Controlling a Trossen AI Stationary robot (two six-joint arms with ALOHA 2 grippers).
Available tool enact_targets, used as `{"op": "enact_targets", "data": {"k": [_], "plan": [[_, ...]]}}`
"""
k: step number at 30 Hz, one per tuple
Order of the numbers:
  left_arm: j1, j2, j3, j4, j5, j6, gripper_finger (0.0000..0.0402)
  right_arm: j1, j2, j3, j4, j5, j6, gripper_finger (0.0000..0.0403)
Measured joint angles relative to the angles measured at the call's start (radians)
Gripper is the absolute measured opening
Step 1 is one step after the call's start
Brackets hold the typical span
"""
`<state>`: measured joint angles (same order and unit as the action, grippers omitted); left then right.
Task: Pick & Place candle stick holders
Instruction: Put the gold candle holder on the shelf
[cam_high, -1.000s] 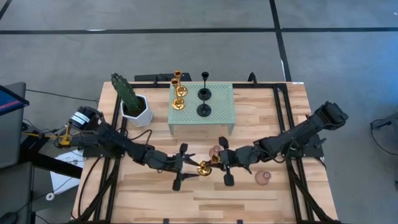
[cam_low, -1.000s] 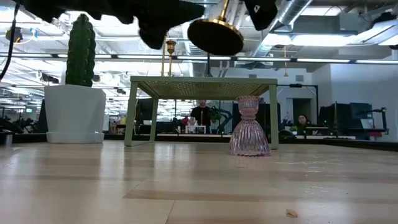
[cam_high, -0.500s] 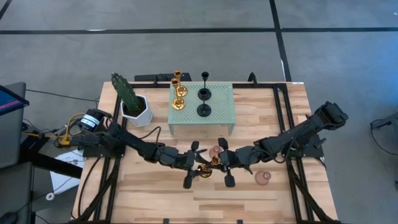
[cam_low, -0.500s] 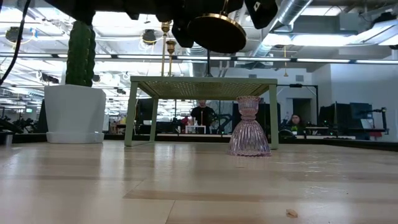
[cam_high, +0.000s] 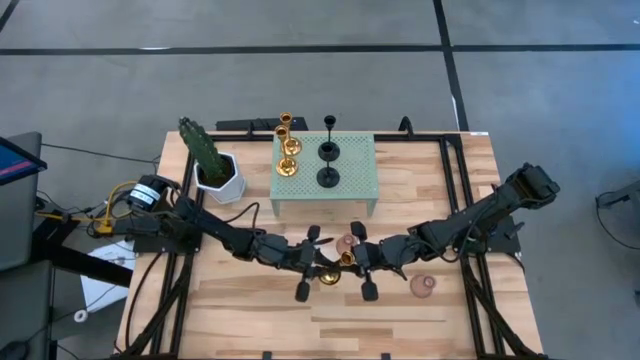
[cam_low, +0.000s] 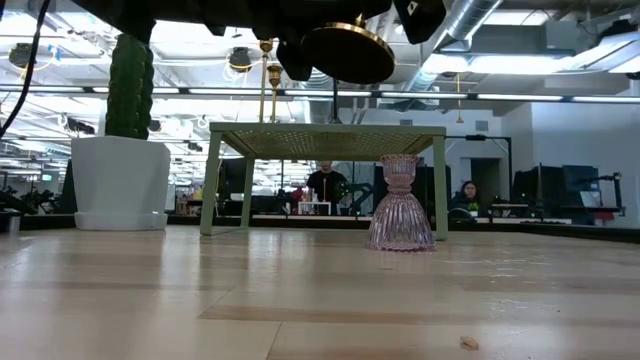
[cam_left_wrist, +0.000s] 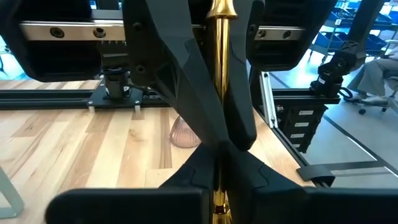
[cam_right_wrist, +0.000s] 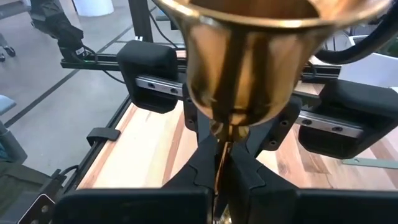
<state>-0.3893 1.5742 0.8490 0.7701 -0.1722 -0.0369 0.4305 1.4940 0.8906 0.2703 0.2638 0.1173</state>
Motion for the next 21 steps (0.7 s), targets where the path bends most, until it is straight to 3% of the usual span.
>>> {"op": "enact_targets", "data": {"k": [10, 15, 21], "plan": [[-0.005, 0.0, -0.001, -0.059, -0.019, 0.028, 0.0014, 0.015, -0.01, 0.0, -0.081, -0.002, 0.004, 0.006], [-0.004, -0.038, -0.011, -0.078, -0.047, 0.041, 0.0014, 0.025, -0.019, 0.0, -0.106, 0.001, 0.004, 0.0063], [-0.03, -0.167, -0.074, -0.138, -0.163, 0.065, 0.0014, 0.029, -0.086, 0.001, -0.199, -0.004, 0.007, 0.0062]]}}
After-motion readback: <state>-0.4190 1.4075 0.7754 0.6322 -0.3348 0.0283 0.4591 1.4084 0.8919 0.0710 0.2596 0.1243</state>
